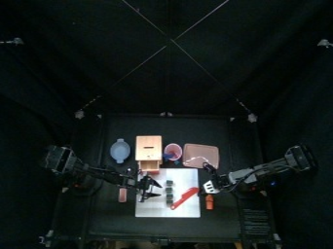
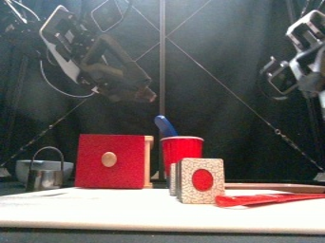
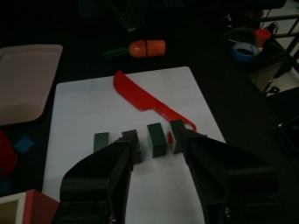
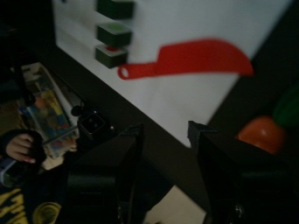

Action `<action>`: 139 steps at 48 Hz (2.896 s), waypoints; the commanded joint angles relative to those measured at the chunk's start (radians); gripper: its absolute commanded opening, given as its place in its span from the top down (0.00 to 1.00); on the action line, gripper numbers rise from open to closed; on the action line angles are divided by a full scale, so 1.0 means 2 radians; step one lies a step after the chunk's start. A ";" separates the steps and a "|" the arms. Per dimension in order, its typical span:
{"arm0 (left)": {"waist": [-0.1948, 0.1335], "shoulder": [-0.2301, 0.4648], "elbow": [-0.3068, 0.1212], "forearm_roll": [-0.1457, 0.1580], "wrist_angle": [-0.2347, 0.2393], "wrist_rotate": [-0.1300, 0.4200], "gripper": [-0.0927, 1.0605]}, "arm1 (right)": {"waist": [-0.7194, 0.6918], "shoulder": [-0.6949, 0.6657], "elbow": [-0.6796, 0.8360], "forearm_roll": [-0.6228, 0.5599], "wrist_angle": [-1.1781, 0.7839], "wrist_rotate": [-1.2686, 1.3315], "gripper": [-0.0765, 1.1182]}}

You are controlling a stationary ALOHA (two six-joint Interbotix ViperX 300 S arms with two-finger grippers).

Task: Place sushi on board then cut the sushi with the knife then place the pieces on the plate
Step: Place the 4 sushi pieces on the plate

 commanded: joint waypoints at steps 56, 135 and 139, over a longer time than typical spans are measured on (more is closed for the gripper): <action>0.013 -0.039 0.017 -0.036 -0.011 -0.001 0.23 | -0.077 0.281 -0.153 -0.570 -0.123 -0.039 0.26; 0.023 -0.072 0.074 -0.084 -0.079 0.002 0.23 | -0.225 0.110 -0.044 -0.375 0.008 -0.029 0.47; 0.022 -0.071 0.074 -0.084 -0.079 0.002 0.23 | -0.258 0.143 -0.056 -0.368 0.008 -0.028 0.47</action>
